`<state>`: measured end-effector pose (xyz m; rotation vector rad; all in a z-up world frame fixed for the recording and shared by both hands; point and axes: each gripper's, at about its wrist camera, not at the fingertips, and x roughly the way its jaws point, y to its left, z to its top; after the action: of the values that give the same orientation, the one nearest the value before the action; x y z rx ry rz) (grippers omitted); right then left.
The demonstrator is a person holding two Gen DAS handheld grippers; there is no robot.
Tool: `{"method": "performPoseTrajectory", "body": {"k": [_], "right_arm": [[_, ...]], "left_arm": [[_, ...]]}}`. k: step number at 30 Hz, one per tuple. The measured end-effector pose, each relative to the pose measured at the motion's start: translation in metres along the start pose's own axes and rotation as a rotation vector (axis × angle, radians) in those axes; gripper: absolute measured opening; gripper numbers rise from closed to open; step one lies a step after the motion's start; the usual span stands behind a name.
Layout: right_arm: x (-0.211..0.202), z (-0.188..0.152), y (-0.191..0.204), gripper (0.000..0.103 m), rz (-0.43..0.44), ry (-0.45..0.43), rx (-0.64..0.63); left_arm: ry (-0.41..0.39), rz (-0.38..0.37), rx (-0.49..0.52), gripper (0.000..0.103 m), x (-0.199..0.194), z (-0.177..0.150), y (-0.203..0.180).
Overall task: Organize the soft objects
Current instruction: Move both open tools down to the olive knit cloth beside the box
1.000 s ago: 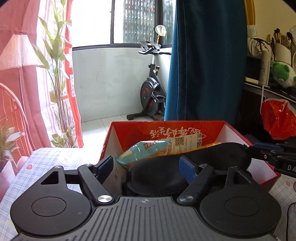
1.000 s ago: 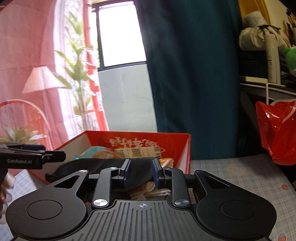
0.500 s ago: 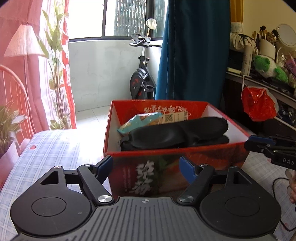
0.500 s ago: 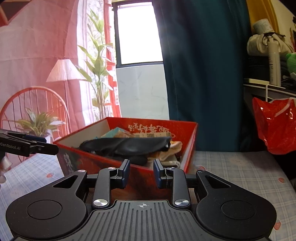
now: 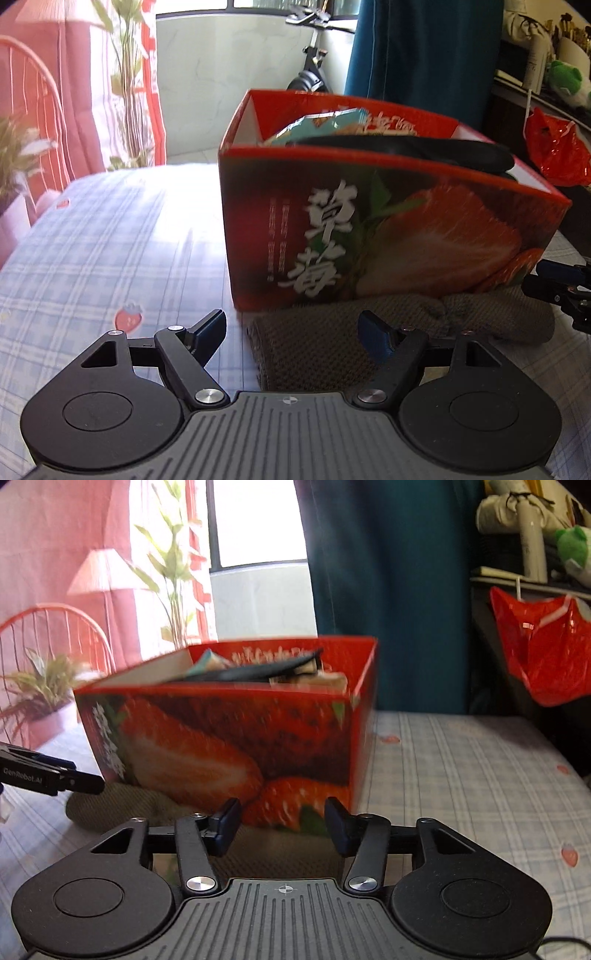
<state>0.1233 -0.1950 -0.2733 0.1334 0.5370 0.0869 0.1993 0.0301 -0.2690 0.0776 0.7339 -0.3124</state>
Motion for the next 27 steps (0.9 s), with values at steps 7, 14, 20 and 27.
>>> {"method": "performPoseTrajectory", "body": {"k": [7,14,20,27], "right_arm": [[0.015,-0.021,-0.007,0.058,-0.067,0.090,0.050],[0.018,-0.025,-0.001,0.054,-0.049,0.115,0.019],[0.013,-0.026,0.003,0.046,-0.038,0.112,0.001],[0.007,-0.030,0.009,0.028,-0.009,0.098,-0.040]], "left_arm": [[0.027,-0.018,-0.001,0.080,0.013,-0.006,-0.002],[0.017,-0.021,-0.044,0.080,0.025,-0.005,0.003],[-0.023,-0.025,-0.020,0.069,0.027,-0.011,-0.001],[-0.015,-0.076,-0.023,0.029,0.013,-0.017,-0.005]]}}
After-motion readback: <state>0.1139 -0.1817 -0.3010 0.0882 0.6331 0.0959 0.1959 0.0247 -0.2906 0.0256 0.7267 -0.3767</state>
